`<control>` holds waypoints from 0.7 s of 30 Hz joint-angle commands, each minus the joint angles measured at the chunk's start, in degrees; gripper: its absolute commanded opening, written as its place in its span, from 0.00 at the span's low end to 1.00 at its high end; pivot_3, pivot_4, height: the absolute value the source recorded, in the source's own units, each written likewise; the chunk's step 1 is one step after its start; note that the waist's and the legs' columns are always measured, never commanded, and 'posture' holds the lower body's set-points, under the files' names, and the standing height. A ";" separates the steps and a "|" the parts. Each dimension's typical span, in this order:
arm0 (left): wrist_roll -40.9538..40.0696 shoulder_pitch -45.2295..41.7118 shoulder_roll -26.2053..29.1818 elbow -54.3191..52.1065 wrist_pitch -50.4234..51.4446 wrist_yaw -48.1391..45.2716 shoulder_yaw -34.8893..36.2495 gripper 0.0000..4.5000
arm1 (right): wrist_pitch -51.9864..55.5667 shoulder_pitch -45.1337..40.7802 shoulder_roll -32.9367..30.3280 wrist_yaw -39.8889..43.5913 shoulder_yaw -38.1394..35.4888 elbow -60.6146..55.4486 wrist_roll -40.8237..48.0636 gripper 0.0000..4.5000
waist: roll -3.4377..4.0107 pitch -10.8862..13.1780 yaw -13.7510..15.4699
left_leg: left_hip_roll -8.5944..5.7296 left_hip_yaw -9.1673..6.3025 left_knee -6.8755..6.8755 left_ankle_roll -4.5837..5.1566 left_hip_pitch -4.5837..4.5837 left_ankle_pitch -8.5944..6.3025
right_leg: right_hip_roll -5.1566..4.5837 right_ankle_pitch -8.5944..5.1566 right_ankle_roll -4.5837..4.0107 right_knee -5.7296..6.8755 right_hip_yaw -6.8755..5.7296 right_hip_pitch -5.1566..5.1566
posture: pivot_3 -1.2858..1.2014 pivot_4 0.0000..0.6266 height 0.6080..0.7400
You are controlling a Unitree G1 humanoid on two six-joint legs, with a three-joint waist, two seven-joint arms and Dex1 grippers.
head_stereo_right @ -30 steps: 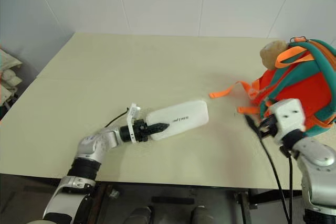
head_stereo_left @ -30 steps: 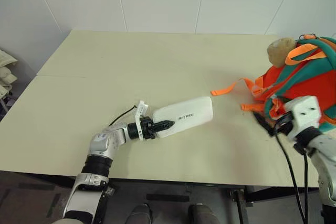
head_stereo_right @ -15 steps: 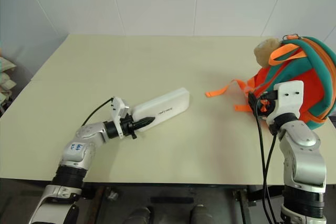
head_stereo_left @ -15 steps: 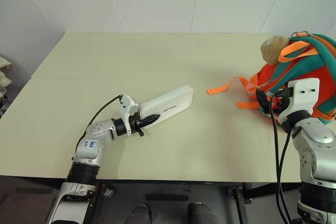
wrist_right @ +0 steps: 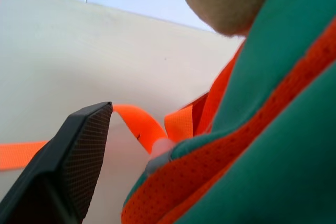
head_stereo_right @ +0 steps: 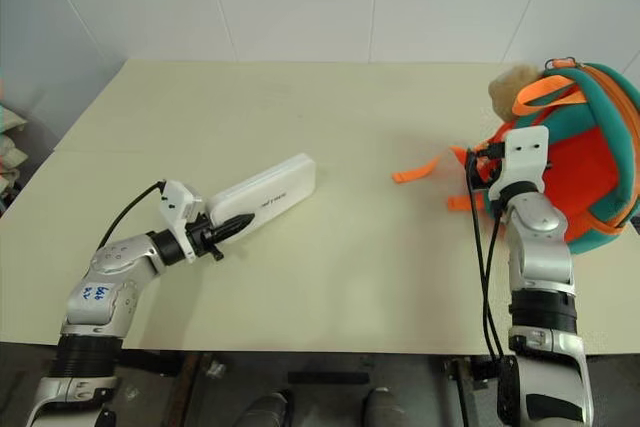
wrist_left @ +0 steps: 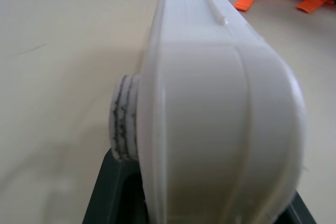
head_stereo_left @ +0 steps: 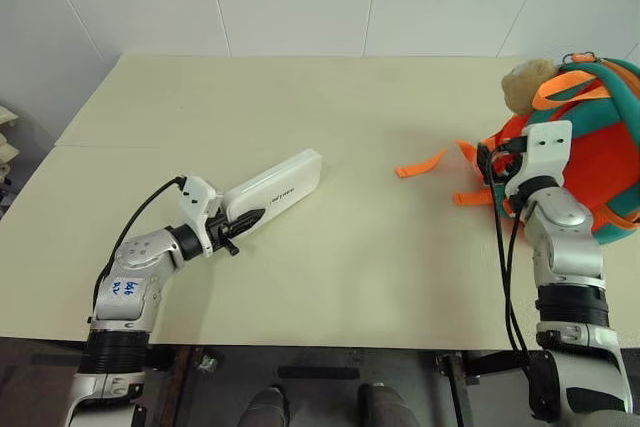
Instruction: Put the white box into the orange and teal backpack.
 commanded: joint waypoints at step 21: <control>-2.81 -0.43 4.41 0.50 1.58 0.29 5.19 0.27 | 24.98 7.15 -8.05 35.59 6.55 -38.40 40.77 0.00 | 0.07 0.04 -0.49 | 0.13 -0.02 0.06 -0.04 0.01 0.03 | 0.10 0.00 -0.01 0.18 0.02 -0.07 | 0.52 0.24 1.00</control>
